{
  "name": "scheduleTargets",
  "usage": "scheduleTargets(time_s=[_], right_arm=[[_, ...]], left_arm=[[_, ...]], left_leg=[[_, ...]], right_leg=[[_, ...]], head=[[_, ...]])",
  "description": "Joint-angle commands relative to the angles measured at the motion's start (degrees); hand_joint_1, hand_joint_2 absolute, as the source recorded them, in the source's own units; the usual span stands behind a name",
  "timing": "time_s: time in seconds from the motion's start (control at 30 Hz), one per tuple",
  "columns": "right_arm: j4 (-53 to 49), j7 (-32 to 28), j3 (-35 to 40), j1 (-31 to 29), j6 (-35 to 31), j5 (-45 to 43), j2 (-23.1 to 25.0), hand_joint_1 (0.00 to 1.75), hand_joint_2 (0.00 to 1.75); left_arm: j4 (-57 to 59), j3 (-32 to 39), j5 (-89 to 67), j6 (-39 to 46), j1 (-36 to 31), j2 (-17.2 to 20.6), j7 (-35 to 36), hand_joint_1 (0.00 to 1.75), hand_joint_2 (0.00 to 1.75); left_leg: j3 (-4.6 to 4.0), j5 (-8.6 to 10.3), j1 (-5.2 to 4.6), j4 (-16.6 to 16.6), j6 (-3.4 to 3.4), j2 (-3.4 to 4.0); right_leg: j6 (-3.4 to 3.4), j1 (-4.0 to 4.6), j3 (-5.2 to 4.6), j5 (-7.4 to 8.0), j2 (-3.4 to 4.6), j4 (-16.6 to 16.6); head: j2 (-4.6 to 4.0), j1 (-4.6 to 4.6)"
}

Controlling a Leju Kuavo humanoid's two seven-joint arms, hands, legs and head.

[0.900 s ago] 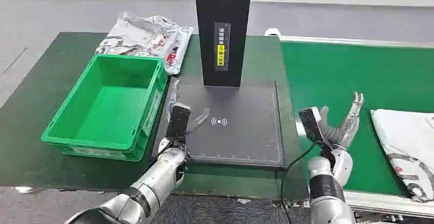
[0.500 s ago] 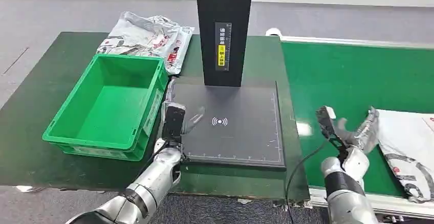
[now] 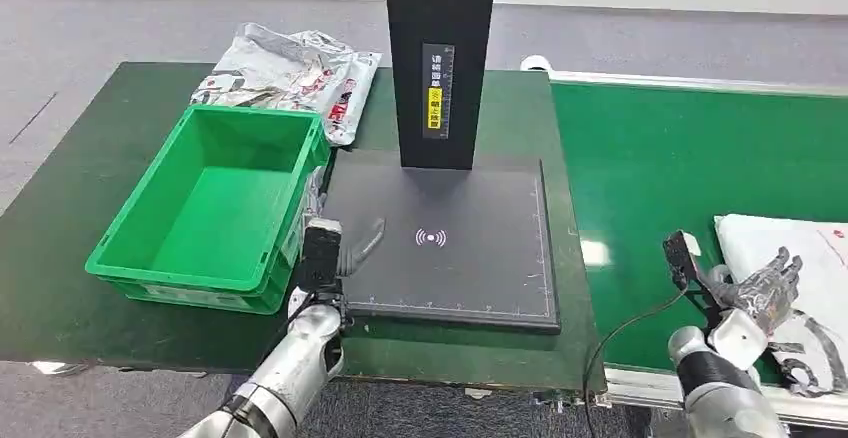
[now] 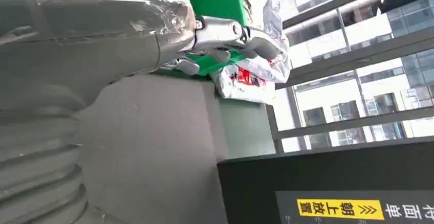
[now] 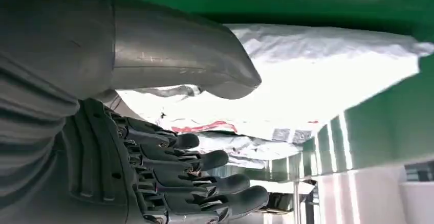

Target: Moved the parcel from conveyor to table for the left to box.

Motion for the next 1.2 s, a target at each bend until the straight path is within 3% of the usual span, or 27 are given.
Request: scheduleTargets(time_s=[0.03,0.17,0.23,0.27,0.3,1.2], right_arm=[[-1.5,-2.5,1.6,2.6,0.2,-3.1,0.2,0.00,1.75],[-2.6,-4.4,-1.8,5.1,0.2,-3.1,0.4,0.00,1.75],[-0.1,-2.2,-1.3,4.3,0.2,-1.5,0.3,0.00,1.75],[2.3,-0.7,-1.0,3.5,0.2,-0.6,0.1,0.00,1.75],[2.3,-0.7,-1.0,3.5,0.2,-0.6,0.1,0.00,1.75],[2.3,-0.7,-1.0,3.5,0.2,-0.6,0.1,0.00,1.75]], left_arm=[[2.5,1.9,0.0,-0.7,-0.6,0.8,0.2,0.00,1.75],[3.3,1.0,0.4,-0.3,-1.7,0.7,0.2,0.00,1.75],[2.5,1.3,0.2,-0.3,-1.5,0.7,0.2,0.00,1.75],[2.6,1.6,0.1,-0.3,-1.7,0.7,0.2,0.00,1.75],[2.6,1.6,0.1,-0.3,-1.7,0.7,0.2,0.00,1.75],[2.6,1.6,0.1,-0.3,-1.7,0.7,0.2,0.00,1.75]], left_leg=[[0.21,-0.05,0.03,-0.1,-0.02,0.11],[0.23,-0.05,0.02,-0.1,0.00,0.05],[0.19,-0.02,0.05,-0.1,0.02,-0.30],[0.26,-0.02,0.05,-0.1,0.02,-0.26],[0.26,-0.09,0.03,-0.1,0.00,0.29],[0.06,-0.05,0.01,0.0,0.03,0.20]], right_leg=[[-0.05,0.04,0.18,-0.01,0.09,-0.1],[-0.04,0.03,0.21,-0.04,0.04,-0.1],[-0.03,0.06,0.32,-0.09,-0.31,-0.2],[-0.02,0.07,0.33,-0.09,-0.28,-0.2],[-0.04,0.04,0.13,0.02,0.27,-0.1],[0.00,0.02,0.02,0.02,0.19,-0.1]], head=[[0.00,-0.02],[0.00,-0.02],[0.00,0.00],[0.00,-0.02],[0.00,0.00],[0.00,0.00]])
